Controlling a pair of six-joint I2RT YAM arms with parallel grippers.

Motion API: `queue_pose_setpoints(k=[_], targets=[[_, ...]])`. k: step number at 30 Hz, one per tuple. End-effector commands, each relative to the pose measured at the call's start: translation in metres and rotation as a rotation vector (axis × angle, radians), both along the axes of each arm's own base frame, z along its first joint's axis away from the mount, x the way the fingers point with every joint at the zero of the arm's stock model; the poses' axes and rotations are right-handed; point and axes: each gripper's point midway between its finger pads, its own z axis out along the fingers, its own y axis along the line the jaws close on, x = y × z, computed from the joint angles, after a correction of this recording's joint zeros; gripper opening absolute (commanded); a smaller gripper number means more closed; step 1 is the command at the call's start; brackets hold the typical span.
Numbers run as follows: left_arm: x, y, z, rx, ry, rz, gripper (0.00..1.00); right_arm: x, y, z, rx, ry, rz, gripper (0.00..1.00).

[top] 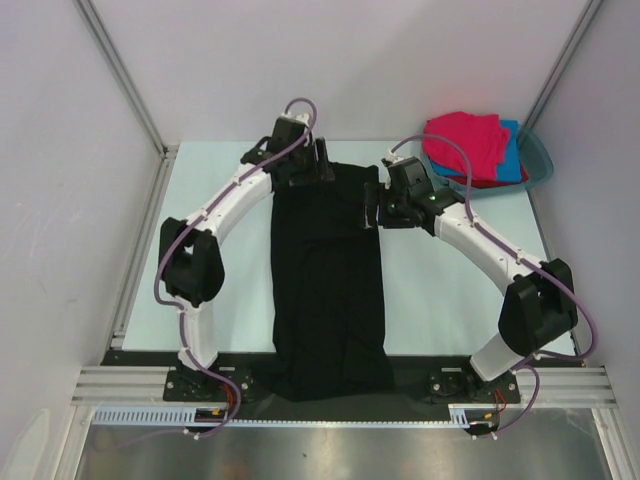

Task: Fold and stack the t-shirts
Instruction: Fold the tshirt

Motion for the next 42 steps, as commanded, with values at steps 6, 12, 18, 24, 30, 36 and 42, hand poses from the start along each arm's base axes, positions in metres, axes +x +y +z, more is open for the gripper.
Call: queue_pose_setpoints(k=[6, 12, 18, 24, 30, 36, 42], targets=[[-0.075, 0.005, -0.116, 0.182, 0.246, -0.023, 0.62, 0.002, -0.012, 0.034, 0.018, -0.091, -0.034, 0.76], [-0.087, 0.002, -0.149, 0.231, 0.312, -0.028, 0.61, 0.0, -0.014, 0.032, 0.017, -0.088, -0.036, 0.76], [-0.089, 0.002, -0.18, 0.347, 0.371, -0.013, 0.65, 0.0, -0.015, 0.029, 0.017, -0.083, -0.036, 0.76], [-0.087, -0.007, -0.204, 0.467, 0.393, -0.037, 1.0, -0.001, -0.017, 0.027, 0.015, -0.079, -0.033, 0.76], [-0.088, -0.014, -0.216, 0.477, 0.391, -0.054, 1.0, 0.0, -0.022, 0.024, 0.015, -0.07, -0.039, 0.76], [-0.079, -0.018, -0.234, 0.549, 0.459, -0.053, 0.98, 0.002, -0.025, 0.024, 0.02, -0.071, -0.046, 0.76], [-0.063, -0.032, -0.226, 0.511, 0.445, -0.065, 0.95, 0.002, -0.028, 0.031, 0.026, -0.084, -0.049, 0.76]])
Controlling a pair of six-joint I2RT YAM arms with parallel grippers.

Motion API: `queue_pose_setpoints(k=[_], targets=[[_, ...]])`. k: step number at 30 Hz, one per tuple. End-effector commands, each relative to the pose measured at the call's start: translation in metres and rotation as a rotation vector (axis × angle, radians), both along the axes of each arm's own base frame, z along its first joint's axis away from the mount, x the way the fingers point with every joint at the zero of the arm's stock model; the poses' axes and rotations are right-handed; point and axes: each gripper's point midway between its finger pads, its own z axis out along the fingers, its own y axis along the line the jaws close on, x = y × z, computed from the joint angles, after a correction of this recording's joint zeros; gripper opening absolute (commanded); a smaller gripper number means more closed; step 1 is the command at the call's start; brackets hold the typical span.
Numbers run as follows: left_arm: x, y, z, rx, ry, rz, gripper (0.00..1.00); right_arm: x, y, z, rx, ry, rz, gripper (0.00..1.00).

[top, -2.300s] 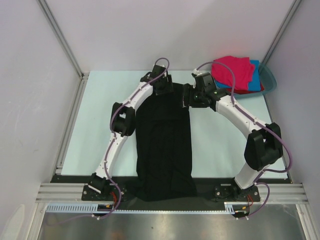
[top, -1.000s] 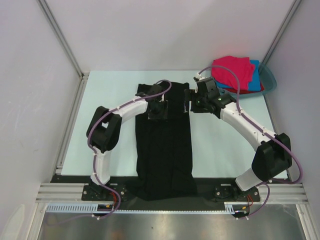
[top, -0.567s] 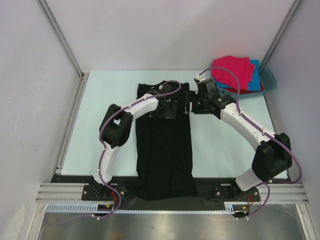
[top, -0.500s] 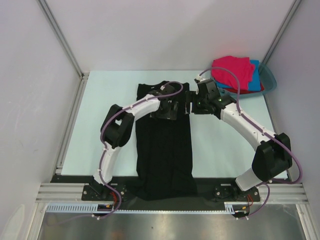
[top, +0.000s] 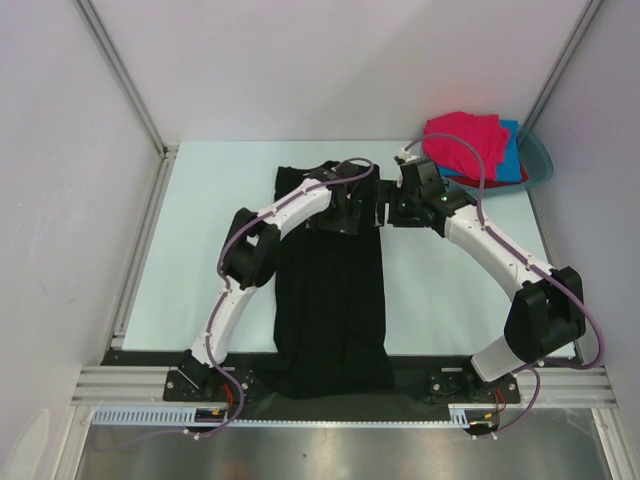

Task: Fold and stack the t-shirts
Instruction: Fold the tshirt

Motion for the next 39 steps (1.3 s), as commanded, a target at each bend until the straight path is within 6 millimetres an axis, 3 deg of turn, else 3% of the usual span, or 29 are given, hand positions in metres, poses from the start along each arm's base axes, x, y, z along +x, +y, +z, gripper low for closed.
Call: queue_pose_setpoints(k=[1, 2, 3, 7, 12, 18, 23, 28, 31, 35, 39], targets=[[0.012, -0.01, -0.043, 0.01, 0.023, -0.007, 0.95, -0.001, -0.002, 0.025, 0.031, -0.063, 0.01, 0.76], [0.026, -0.018, -0.028, -0.024, -0.012, -0.006, 0.95, 0.0, -0.003, 0.026, 0.032, -0.066, 0.009, 0.76], [0.025, -0.016, -0.036, -0.01, 0.014, -0.009, 0.95, -0.001, -0.003, 0.028, 0.034, -0.07, 0.009, 0.76], [0.049, -0.017, -0.019, -0.077, -0.024, 0.022, 0.95, 0.0, -0.005, 0.033, 0.041, -0.079, 0.005, 0.77], [0.079, 0.008, -0.005, -0.121, -0.068, 0.093, 0.95, 0.001, -0.008, 0.035, 0.046, -0.085, 0.002, 0.77], [0.125, 0.012, 0.019, -0.188, -0.201, 0.109, 0.96, 0.002, -0.005, 0.032, 0.051, -0.07, 0.011, 0.77], [0.133, 0.009, 0.016, -0.235, -0.203, 0.104, 0.96, 0.002, -0.006, 0.029, 0.048, -0.061, 0.008, 0.77], [0.136, 0.002, -0.007, -0.264, -0.181, 0.086, 0.97, 0.005, 0.0, 0.025, 0.057, -0.048, 0.018, 0.77], [0.149, -0.001, 0.0, -0.315, -0.208, 0.094, 0.99, 0.005, 0.002, 0.021, 0.066, -0.034, 0.024, 0.76], [0.164, -0.003, 0.029, -0.366, -0.283, 0.086, 1.0, 0.006, 0.004, 0.017, 0.075, -0.02, 0.024, 0.76], [0.151, -0.002, 0.047, -0.38, -0.258, 0.054, 1.0, 0.002, 0.011, 0.016, 0.104, -0.001, 0.048, 0.76]])
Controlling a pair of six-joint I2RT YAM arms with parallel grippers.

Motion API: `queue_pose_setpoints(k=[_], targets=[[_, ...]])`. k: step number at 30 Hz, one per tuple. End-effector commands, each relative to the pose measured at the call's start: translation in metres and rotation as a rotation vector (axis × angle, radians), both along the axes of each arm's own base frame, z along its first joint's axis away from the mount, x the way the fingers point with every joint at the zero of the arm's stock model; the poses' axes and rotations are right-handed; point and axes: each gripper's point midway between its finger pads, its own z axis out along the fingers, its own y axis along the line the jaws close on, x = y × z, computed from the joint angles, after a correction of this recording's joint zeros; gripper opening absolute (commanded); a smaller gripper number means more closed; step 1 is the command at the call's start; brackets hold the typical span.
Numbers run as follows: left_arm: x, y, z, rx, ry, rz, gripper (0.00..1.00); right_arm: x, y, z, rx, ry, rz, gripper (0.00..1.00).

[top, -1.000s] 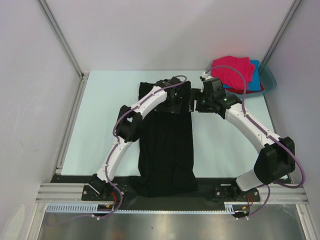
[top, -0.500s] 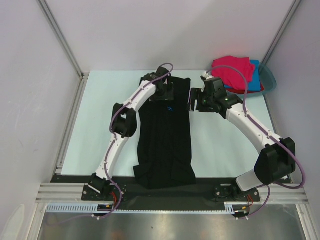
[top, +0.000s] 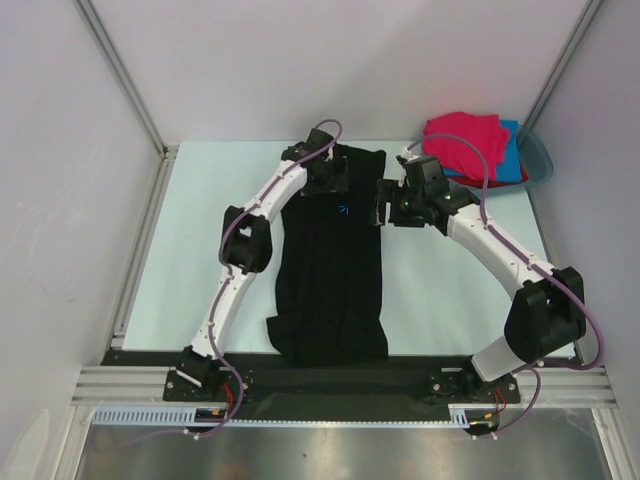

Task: Fold and stack the t-shirts
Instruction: Fold the tshirt

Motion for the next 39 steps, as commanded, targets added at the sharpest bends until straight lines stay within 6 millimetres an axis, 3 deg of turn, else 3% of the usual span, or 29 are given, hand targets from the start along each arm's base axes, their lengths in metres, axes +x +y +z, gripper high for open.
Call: queue_pose_setpoints(k=[1, 5, 6, 7, 8, 9, 10, 11, 13, 14, 15, 16, 17, 19, 22, 23, 24, 29, 32, 39], targets=[[0.008, -0.005, 0.031, -0.052, -0.078, -0.058, 1.0, 0.001, 0.011, 0.012, 0.058, -0.013, 0.026, 0.76], [-0.034, -0.01, 0.073, -0.034, -0.111, -0.094, 1.0, -0.011, 0.004, 0.006, 0.023, -0.01, 0.009, 0.76], [-0.052, -0.005, 0.095, -0.023, -0.146, -0.093, 1.0, -0.014, 0.001, 0.007, 0.017, -0.012, 0.001, 0.75], [-0.056, 0.006, 0.102, 0.032, -0.182, -0.053, 1.0, -0.019, -0.006, 0.001, -0.012, 0.002, -0.014, 0.76], [-0.071, 0.003, 0.108, 0.054, -0.196, -0.057, 1.0, -0.021, -0.009, 0.001, -0.023, -0.001, -0.021, 0.76], [-0.089, 0.015, 0.098, 0.096, -0.181, -0.041, 1.0, -0.026, -0.012, 0.005, -0.024, -0.011, -0.023, 0.76], [-0.095, 0.023, 0.128, 0.088, -0.252, -0.008, 1.0, -0.032, -0.016, -0.003, -0.038, 0.005, -0.028, 0.76], [-0.115, 0.029, 0.115, 0.107, -0.218, -0.01, 1.0, -0.034, -0.017, -0.003, -0.038, 0.004, -0.029, 0.76], [-0.134, 0.039, 0.126, 0.089, -0.213, 0.008, 1.0, -0.039, -0.019, -0.001, -0.031, -0.004, -0.029, 0.76], [-0.15, 0.047, 0.108, 0.12, -0.171, 0.009, 1.0, -0.043, -0.019, -0.005, -0.031, 0.004, -0.026, 0.76], [-0.159, 0.052, 0.104, 0.127, -0.153, 0.027, 1.0, -0.045, -0.017, -0.005, -0.022, 0.007, -0.017, 0.77], [-0.169, 0.058, 0.11, 0.126, -0.157, 0.034, 1.0, -0.046, -0.015, -0.006, -0.018, 0.011, -0.009, 0.76], [-0.182, 0.064, 0.099, 0.16, -0.131, 0.035, 1.0, -0.05, -0.013, -0.009, -0.013, 0.023, -0.001, 0.76], [-0.204, 0.072, 0.101, 0.188, -0.115, 0.036, 1.0, -0.06, -0.006, -0.011, -0.006, 0.047, 0.019, 0.75], [-0.238, 0.088, 0.082, 0.235, -0.047, 0.064, 1.0, -0.08, -0.003, -0.024, 0.001, 0.084, 0.02, 0.75], [-0.26, 0.091, 0.071, 0.24, -0.015, 0.045, 1.0, -0.086, -0.002, -0.02, 0.013, 0.075, 0.028, 0.75], [-0.271, 0.092, 0.065, 0.229, 0.01, 0.062, 1.0, -0.097, -0.004, -0.03, 0.005, 0.102, 0.026, 0.75], [-0.338, 0.1, 0.029, 0.229, 0.121, 0.059, 1.0, -0.122, -0.006, -0.037, 0.022, 0.127, 0.016, 0.75], [-0.363, 0.107, 0.024, 0.244, 0.143, 0.073, 1.0, -0.128, -0.003, -0.04, 0.026, 0.137, 0.02, 0.75], [-0.389, 0.125, 0.011, 0.266, 0.181, 0.118, 1.0, -0.136, 0.008, -0.041, 0.011, 0.133, 0.042, 0.75]])
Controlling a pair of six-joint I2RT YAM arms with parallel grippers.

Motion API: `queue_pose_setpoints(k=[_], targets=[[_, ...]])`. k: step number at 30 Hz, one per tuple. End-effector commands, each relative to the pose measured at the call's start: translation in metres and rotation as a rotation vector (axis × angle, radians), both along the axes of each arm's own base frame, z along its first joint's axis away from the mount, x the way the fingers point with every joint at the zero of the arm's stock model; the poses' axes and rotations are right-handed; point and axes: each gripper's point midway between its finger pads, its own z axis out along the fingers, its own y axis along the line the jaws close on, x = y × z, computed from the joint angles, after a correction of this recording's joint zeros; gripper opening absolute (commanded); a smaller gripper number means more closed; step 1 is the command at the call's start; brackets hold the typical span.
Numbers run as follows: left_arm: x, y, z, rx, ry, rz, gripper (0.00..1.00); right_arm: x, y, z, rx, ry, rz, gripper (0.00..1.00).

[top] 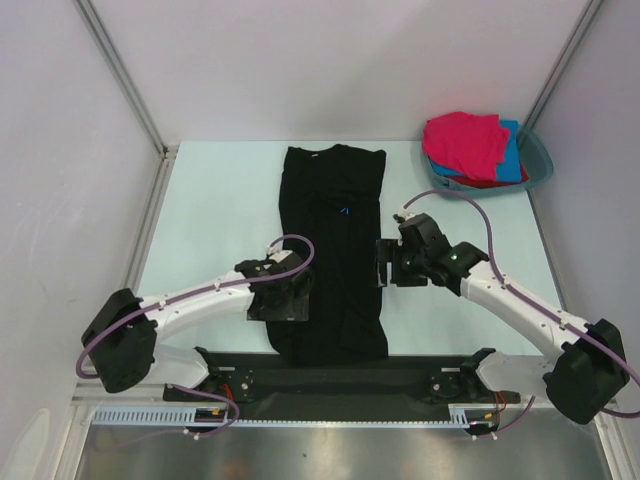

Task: Fold and stack the t-shirts
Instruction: Fold the tshirt

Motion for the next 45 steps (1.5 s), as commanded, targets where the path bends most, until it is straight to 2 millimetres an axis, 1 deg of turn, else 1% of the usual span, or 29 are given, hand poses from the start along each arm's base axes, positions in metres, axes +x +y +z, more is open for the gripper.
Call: queue_pose_setpoints(k=[1, 5, 7, 8, 10, 11, 13, 14, 16, 19, 20, 22, 23, 24, 25, 26, 31, 34, 35, 39, 42, 45], targets=[[-0.008, 0.01, -0.004, 0.007, 0.001, 0.069, 1.0, -0.001, 0.006, 0.004, 0.008, -0.018, -0.01, 0.75], [-0.015, 0.013, -0.014, 0.007, 0.022, 0.073, 0.99, -0.003, 0.008, 0.002, 0.0, -0.013, -0.007, 0.75], [-0.015, 0.014, -0.015, 0.011, 0.022, 0.074, 0.97, -0.004, 0.01, 0.002, 0.0, -0.012, -0.002, 0.75], [-0.014, 0.015, -0.014, 0.013, 0.015, 0.074, 0.92, -0.003, 0.01, 0.001, -0.003, -0.013, -0.002, 0.75], [-0.013, 0.016, -0.013, 0.015, 0.007, 0.076, 0.88, -0.004, 0.011, 0.001, -0.004, -0.013, 0.002, 0.75], [-0.013, 0.016, -0.012, 0.013, 0.005, 0.074, 0.84, -0.004, 0.012, 0.0, -0.008, -0.011, 0.004, 0.75], [-0.013, 0.015, -0.011, 0.008, 0.004, 0.074, 0.8, -0.004, 0.013, -0.002, -0.009, -0.007, 0.004, 0.75], [-0.013, 0.015, -0.01, 0.006, 0.002, 0.074, 0.76, -0.003, 0.013, -0.003, -0.014, -0.005, 0.004, 0.75], [-0.013, 0.017, -0.007, 0.004, -0.007, 0.078, 0.71, -0.005, 0.014, -0.004, -0.014, -0.002, 0.008, 0.75], [-0.015, 0.02, -0.003, -0.001, -0.012, 0.087, 0.55, -0.006, 0.016, -0.007, -0.023, 0.003, 0.012, 0.75], [-0.017, 0.021, -0.003, -0.003, -0.01, 0.09, 0.39, -0.006, 0.016, -0.009, -0.027, 0.006, 0.01, 0.75], [-0.019, 0.023, 0.0, -0.013, -0.012, 0.094, 0.21, -0.007, 0.017, -0.01, -0.032, 0.008, 0.014, 0.75], [-0.021, 0.024, 0.0, -0.018, -0.011, 0.099, 0.09, -0.007, 0.017, -0.01, -0.034, 0.01, 0.015, 0.75], [-0.022, 0.025, 0.001, -0.02, -0.01, 0.101, 0.06, -0.007, 0.017, -0.012, -0.037, 0.012, 0.016, 0.75], [-0.023, 0.026, 0.002, -0.019, -0.01, 0.104, 0.05, -0.008, 0.018, -0.013, -0.037, 0.014, 0.019, 0.75], [-0.024, 0.028, 0.005, -0.022, -0.017, 0.11, 0.0, -0.009, 0.019, -0.014, -0.041, 0.016, 0.022, 0.75], [-0.031, 0.034, 0.02, -0.024, -0.045, 0.124, 0.0, -0.012, 0.022, -0.017, -0.051, 0.024, 0.035, 0.75], [-0.034, 0.035, 0.035, -0.04, -0.065, 0.126, 0.0, -0.014, 0.024, -0.018, -0.056, 0.026, 0.043, 0.75], [-0.038, 0.039, 0.038, -0.035, -0.065, 0.135, 0.0, -0.017, 0.025, -0.02, -0.06, 0.03, 0.049, 0.75], [-0.045, 0.041, 0.051, -0.056, -0.074, 0.13, 0.0, -0.022, 0.028, -0.021, -0.06, 0.036, 0.061, 0.75], [-0.049, 0.036, 0.062, -0.09, -0.078, 0.112, 0.0, -0.027, 0.031, -0.022, -0.06, 0.042, 0.076, 0.75], [-0.052, 0.026, 0.07, -0.129, -0.076, 0.063, 0.0, -0.035, 0.042, -0.024, -0.03, 0.068, 0.121, 0.75]])
